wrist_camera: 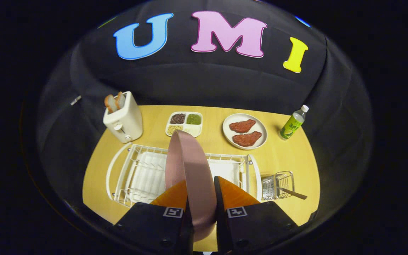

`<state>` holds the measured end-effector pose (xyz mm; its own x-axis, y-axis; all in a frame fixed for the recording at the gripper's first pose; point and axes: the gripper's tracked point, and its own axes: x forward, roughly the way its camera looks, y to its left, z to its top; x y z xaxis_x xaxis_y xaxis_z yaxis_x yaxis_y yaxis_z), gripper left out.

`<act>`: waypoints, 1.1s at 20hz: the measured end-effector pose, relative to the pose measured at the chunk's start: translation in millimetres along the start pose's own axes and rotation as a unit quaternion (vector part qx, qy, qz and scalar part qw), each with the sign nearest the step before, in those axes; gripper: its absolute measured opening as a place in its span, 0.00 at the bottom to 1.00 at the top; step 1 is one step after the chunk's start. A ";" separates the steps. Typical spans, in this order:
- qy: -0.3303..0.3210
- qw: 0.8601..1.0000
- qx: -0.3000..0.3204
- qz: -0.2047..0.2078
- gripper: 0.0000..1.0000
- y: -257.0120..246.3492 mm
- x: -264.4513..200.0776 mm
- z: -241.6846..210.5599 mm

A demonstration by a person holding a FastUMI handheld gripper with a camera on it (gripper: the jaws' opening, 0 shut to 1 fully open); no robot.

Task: Take the plate from the dish rack, then take the spoon from the basket and place it into the plate.

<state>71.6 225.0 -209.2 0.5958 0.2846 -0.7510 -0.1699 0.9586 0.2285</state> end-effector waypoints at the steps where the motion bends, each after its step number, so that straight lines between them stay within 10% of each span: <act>1: 0.000 1.000 0.007 0.017 0.30 -3.0 -9.1 -6.7; 13: 0.060 0.992 0.064 0.088 0.30 -47.4 -89.1 -156.2; 22: 0.144 0.970 0.140 0.137 0.30 -35.3 -65.1 -257.1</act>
<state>-163.0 174.8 -327.7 0.3084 0.5570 -0.7711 -0.0476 0.8186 0.5723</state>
